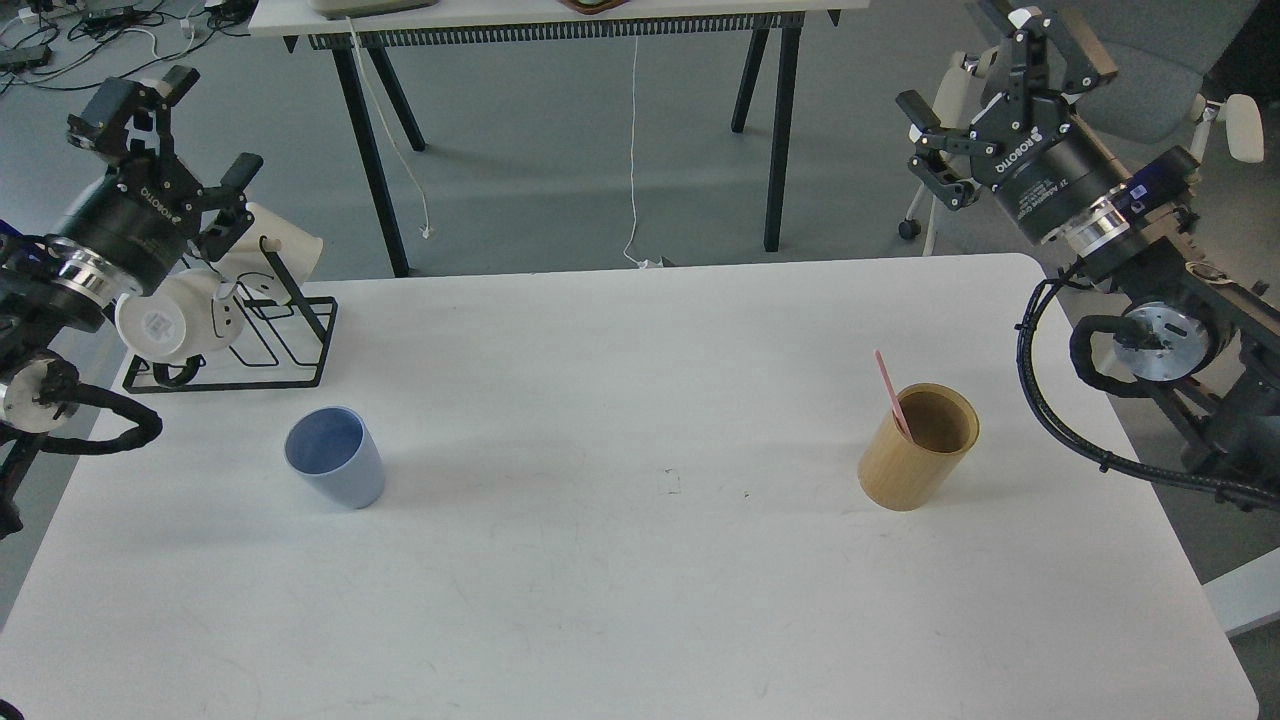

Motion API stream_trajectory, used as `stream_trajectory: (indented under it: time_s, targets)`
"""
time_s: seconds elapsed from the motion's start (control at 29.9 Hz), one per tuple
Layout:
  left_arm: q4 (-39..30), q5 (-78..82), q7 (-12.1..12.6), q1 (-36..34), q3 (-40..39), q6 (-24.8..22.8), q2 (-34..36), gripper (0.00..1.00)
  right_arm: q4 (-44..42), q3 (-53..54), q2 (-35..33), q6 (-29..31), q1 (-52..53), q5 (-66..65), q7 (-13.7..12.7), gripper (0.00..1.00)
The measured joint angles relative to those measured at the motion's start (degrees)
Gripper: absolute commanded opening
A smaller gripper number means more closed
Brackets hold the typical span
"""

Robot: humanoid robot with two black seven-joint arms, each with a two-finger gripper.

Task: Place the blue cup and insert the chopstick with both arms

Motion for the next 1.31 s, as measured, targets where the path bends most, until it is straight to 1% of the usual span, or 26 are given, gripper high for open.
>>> stream_trajectory:
  time_s: [0.3, 0.5, 0.64, 0.7, 0.77, 0.97, 1.04, 1.14, 1.31]
  targets:
    - [0.0, 0.0, 0.0, 0.0, 0.1, 0.0, -0.1, 1.00, 0.0, -0.2, 1.0, 0.0, -0.2, 0.0, 0.0, 1.00]
    - [-0.1, 1.6, 0.0, -0.3, 0.8, 0.0, -1.5, 1.00, 0.4, -0.8, 1.6, 0.0, 0.2, -0.2, 0.0, 1.00]
    - [-1.8, 3.2, 0.0, -0.7, 0.9, 0.0, -0.5, 1.00, 0.4, -1.0, 1.3, 0.0, 0.1, -0.2, 0.0, 0.99]
    - [-4.6, 4.8, 0.0, -0.6, 1.0, 0.0, 2.5, 1.00, 0.4, -0.8, 0.8, 0.0, 0.1, -0.2, 0.0, 1.00]
    - [-9.2, 8.8, 0.0, -0.4, 0.9, 0.0, 6.8, 1.00, 0.4, -0.6, 0.5, 0.0, 0.1, -0.2, 0.0, 1.00]
    - [-28.2, 31.0, 0.0, 0.2, 1.2, 0.0, 20.5, 1.00, 0.5, -0.4, -0.7, 0.0, 0.0, -0.1, 0.0, 0.99]
    - [-33.3, 40.2, 0.0, 0.4, 3.1, 0.0, 23.9, 1.00, 0.5, -0.4, -0.8, 0.0, -0.3, -0.1, 0.0, 0.99]
    - [-36.5, 51.4, 0.0, 0.4, 7.9, 0.0, 27.6, 1.00, 0.5, -0.4, -0.8, 0.0, -0.6, -0.1, 0.0, 0.99]
    - [-36.3, 69.3, 0.0, 0.5, 13.1, 0.0, 29.5, 1.00, 0.2, -0.4, -0.9, 0.0, -1.2, -0.1, 0.0, 0.99]
